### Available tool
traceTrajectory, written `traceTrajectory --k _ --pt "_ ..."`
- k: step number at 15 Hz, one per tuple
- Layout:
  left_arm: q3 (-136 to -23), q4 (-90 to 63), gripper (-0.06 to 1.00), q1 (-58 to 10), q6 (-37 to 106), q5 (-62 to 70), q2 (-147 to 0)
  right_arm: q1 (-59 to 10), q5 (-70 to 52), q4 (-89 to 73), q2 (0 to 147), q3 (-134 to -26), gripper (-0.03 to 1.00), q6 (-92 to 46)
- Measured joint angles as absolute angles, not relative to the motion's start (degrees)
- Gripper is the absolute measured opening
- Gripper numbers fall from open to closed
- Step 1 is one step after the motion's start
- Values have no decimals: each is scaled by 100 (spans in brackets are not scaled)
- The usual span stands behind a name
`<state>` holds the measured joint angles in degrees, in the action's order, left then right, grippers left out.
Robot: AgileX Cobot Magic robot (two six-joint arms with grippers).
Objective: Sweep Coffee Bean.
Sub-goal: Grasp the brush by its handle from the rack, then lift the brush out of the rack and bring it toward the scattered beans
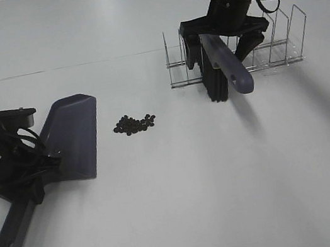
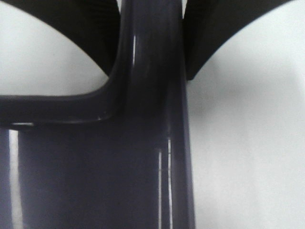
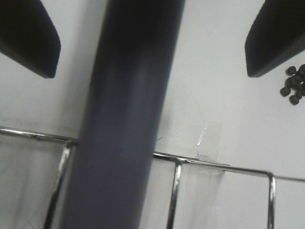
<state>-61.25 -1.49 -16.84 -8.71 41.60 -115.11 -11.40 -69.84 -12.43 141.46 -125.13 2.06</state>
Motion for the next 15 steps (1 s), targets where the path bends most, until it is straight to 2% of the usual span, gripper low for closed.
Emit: traceTrajectory --k 2,4,6,7,9,10,11,15 --pt "-6125 -149 33 -1684 -871 4165 -11511 -1140 -6984 -1324 14238 -12513 89 206" --pt "-6125 -149 33 -1684 -871 4171 -11511 -1140 -6984 -1324 14307 -12513 80 206" --pt "-6125 -149 33 -1684 -871 4171 -11511 -1140 -6984 -1324 14324 -12513 64 206" --pt "-6125 -149 33 -1684 -871 4171 -11511 -1140 -6984 -1324 14330 -12513 61 206" --pt "-6125 -149 33 -1684 -871 4171 -11511 -1140 -6984 -1203 14335 -12513 45 206" --pt "-6125 -149 33 -1684 -871 4171 -11511 -1140 -6984 -1146 14335 -12525 33 212" --pt "-6125 -149 33 -1684 -871 4171 -11511 -1134 -6984 -1089 14335 -12531 29 241" --pt "-6125 -149 33 -1684 -871 4171 -11511 -1134 -6990 -928 14335 -12531 29 241"
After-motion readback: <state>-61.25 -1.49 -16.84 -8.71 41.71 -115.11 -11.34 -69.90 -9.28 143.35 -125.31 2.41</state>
